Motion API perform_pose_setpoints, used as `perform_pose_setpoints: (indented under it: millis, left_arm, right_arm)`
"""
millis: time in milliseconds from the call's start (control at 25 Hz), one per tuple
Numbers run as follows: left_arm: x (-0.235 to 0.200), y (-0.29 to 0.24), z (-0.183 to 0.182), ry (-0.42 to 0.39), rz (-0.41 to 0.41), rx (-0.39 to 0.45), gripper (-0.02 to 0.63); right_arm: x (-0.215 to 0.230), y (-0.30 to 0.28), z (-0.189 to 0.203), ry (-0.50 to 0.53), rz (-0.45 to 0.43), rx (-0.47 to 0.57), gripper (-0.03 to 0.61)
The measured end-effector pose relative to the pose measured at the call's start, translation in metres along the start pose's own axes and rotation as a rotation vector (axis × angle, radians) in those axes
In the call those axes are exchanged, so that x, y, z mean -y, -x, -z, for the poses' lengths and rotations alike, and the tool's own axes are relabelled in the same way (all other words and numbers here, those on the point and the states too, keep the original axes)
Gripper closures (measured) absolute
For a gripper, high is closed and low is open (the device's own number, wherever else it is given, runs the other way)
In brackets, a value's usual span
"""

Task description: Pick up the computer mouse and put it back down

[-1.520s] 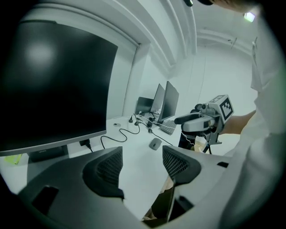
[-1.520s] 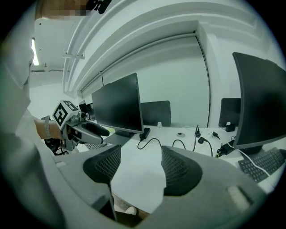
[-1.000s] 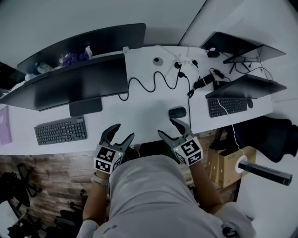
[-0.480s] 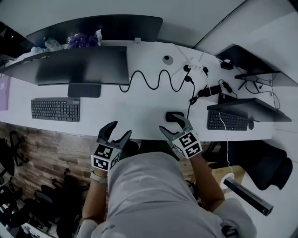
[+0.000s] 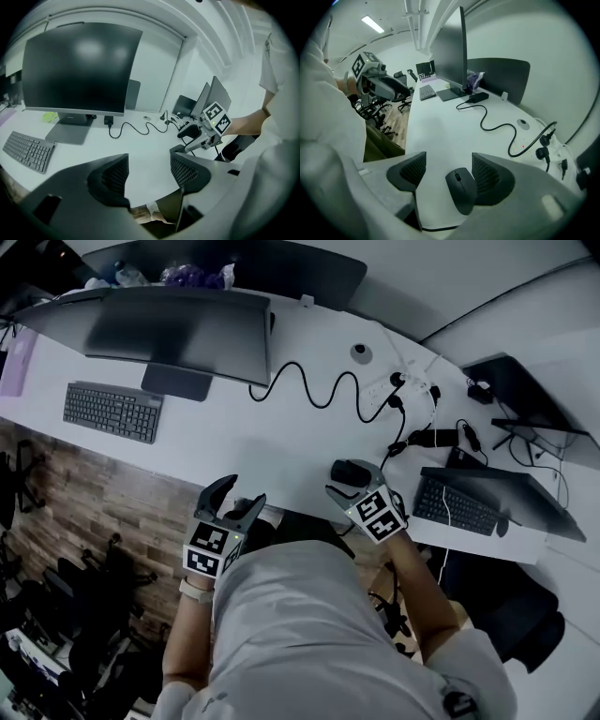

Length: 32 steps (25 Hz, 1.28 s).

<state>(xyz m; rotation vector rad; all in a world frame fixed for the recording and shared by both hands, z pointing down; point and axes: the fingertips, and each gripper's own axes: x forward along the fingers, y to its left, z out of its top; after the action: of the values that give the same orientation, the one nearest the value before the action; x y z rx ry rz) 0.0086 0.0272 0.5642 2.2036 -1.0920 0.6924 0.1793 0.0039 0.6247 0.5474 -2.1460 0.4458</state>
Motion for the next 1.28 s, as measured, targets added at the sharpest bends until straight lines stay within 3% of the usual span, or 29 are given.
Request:
perform_pose_setpoints:
  millis: [240, 680, 1080, 1280]
  left_arm:
    - [0.010, -0.002, 0.023, 0.026, -0.089, -0.043, 0.347]
    - [0.017, -0.007, 0.040, 0.099, -0.160, -0.060, 0.347]
    - [0.015, -0.002, 0.043, 0.117, -0.173, -0.073, 0.347]
    - [0.009, -0.003, 0.039, 0.106, -0.179, -0.064, 0.347]
  right_arm:
    - [0.004, -0.017, 0.024, 0.108, -0.079, -0.086, 0.278]
    - [0.019, -0.042, 0.062, 0.226, -0.121, -0.204, 0.273]
    - [0.026, -0.056, 0.079, 0.315, -0.127, -0.316, 0.272]
    - [0.029, -0.058, 0.079, 0.318, -0.124, -0.321, 0.272]
